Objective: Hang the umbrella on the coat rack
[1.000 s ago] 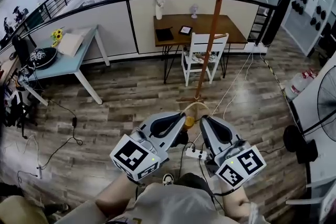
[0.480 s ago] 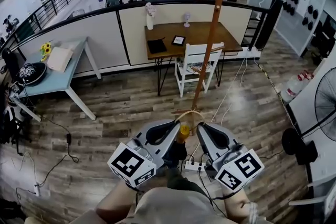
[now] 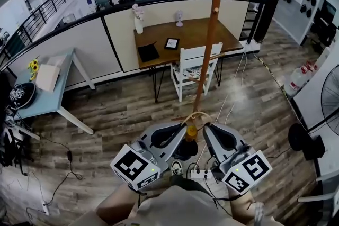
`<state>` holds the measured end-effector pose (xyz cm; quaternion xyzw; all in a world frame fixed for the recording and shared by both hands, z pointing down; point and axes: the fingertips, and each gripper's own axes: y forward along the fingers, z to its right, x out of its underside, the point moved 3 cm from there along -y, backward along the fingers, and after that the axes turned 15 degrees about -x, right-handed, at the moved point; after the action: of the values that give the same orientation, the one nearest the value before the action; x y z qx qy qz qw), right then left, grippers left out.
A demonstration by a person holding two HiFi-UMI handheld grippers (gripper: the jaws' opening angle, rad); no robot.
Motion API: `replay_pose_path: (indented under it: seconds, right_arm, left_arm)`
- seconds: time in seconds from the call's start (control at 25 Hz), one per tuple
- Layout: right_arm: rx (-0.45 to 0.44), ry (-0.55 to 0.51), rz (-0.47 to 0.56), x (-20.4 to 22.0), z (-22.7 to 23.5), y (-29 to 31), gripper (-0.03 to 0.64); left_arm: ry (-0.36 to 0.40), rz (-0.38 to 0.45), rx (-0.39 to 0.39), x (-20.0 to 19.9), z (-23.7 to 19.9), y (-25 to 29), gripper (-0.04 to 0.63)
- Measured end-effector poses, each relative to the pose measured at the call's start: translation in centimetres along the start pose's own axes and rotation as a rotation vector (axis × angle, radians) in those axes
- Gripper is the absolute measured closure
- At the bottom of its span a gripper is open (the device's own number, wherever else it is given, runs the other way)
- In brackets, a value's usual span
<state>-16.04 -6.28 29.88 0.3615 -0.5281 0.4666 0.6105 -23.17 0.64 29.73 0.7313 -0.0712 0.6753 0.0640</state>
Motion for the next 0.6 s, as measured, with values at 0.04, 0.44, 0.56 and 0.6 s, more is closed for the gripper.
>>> replay_pose_path:
  seconds: [0.04, 0.44, 0.56, 0.6]
  right_arm:
    - [0.005, 0.001, 0.000, -0.2, 1.2, 0.5, 0.607]
    - [0.077, 0.016, 0.022, -1.4, 11.5, 4.0, 0.607]
    - [0.099, 0.025, 0.029, -1.5, 13.7, 4.5, 0.607]
    - [0.107, 0.031, 0.031, -1.6, 14.2, 4.7, 0.607]
  left_arm:
    - [-0.002, -0.002, 0.007, -0.1, -0.7, 1.2, 0.592]
    - [0.006, -0.010, 0.072, -0.3, -6.0, 11.4, 0.592]
    - [0.004, -0.016, 0.085, -0.1, -6.8, 13.5, 0.592]
    - [0.003, -0.021, 0.089, 0.0, -7.0, 14.0, 0.592]
